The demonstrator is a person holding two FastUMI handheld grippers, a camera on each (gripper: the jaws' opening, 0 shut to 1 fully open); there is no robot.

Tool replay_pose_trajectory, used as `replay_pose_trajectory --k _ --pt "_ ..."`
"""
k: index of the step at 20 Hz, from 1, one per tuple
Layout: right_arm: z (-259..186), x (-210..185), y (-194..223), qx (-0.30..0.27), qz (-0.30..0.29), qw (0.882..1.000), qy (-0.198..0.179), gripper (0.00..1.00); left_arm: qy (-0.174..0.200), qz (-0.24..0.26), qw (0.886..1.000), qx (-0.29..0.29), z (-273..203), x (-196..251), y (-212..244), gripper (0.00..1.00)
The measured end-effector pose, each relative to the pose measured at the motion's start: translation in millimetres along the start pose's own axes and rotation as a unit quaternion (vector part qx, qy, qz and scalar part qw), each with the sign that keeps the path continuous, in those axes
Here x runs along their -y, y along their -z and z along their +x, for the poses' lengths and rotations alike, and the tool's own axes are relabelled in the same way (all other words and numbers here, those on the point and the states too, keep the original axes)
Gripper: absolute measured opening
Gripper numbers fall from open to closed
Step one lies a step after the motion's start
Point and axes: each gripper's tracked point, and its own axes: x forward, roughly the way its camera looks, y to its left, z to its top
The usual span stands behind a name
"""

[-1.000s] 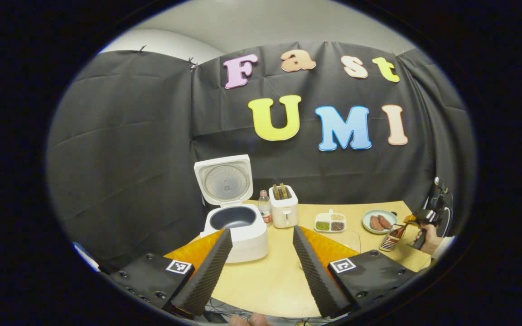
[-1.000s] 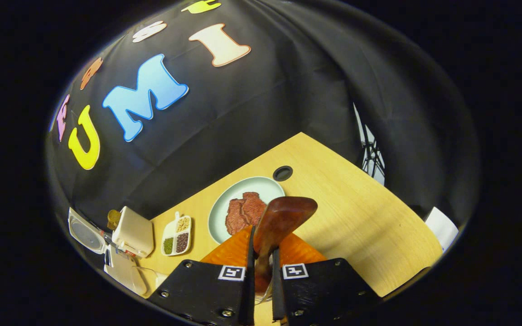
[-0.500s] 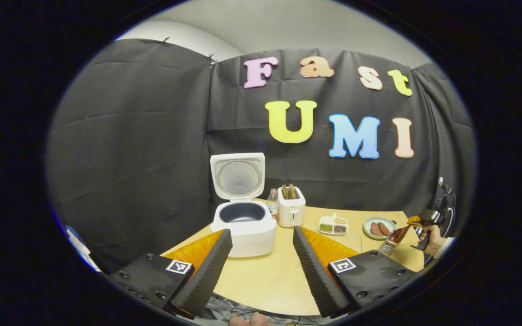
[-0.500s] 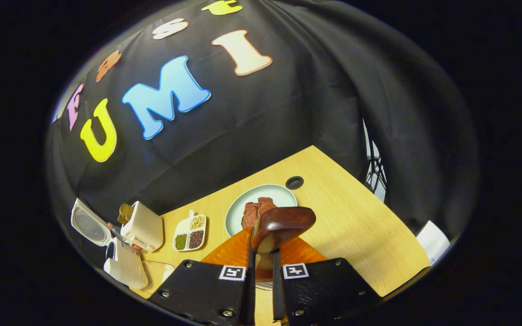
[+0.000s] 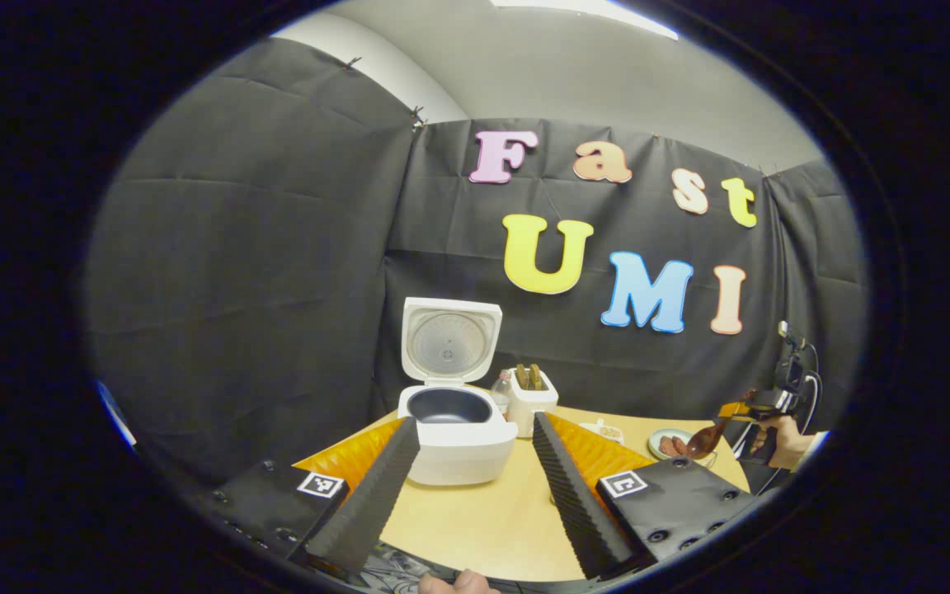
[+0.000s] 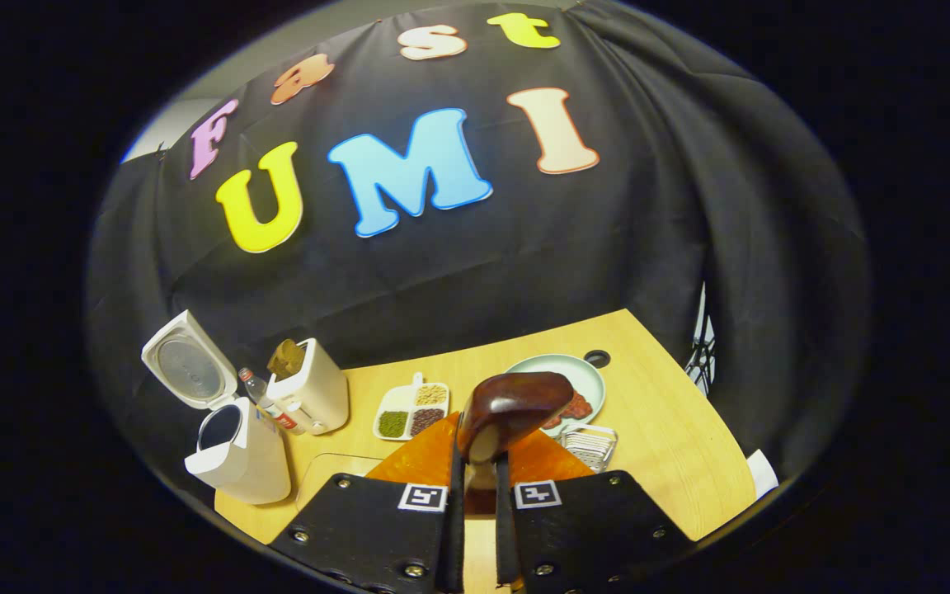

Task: Close the left gripper, press the button to open the rice cooker; take a wooden spoon from the chopstick holder with the right hand, scoop a spoonful of rice and pour it into the rice cooker, then put the wooden spoon back into the chopstick holder.

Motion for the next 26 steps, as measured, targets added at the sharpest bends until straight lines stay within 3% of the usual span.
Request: replay_pose_trajectory --k 3,6,16,19,20,23,26 --pt "2.4 -55.3 20.9 -0.014 -0.035 0.999 -0.023 0.16 0.008 0.0 1.0 0.003 2.3 -23.8 0.2 0.94" --pt "22.0 -87.4 52.7 -0.044 -0.057 0.997 -0.03 0.16 0.003 -0.013 1.0 0.009 3.0 -37.2 -9.9 0.97" --pt "100.6 -123.8 130.2 -0.105 -0.131 0.985 -0.044 0.16 -0.077 0.0 0.997 -0.026 22.5 -67.7 -0.4 0.94" --pt "106.7 -139.2 139.0 -0.119 -0.101 0.986 -0.062 0.16 -0.089 -0.007 0.995 -0.033 26.4 -70.5 6.2 0.97" --pt "109.5 -144.6 141.5 -0.128 -0.084 0.986 -0.068 0.16 -0.092 -0.008 0.995 -0.036 27.2 -71.0 7.8 0.94" --pt "116.5 -158.7 145.0 -0.153 0.001 0.985 -0.085 0.16 -0.089 -0.003 0.995 -0.034 30.7 -66.9 7.3 0.97" --pt "115.7 -164.3 140.8 -0.163 0.095 0.976 -0.109 0.16 -0.086 0.014 0.996 -0.033 32.8 -64.4 2.7 0.97"
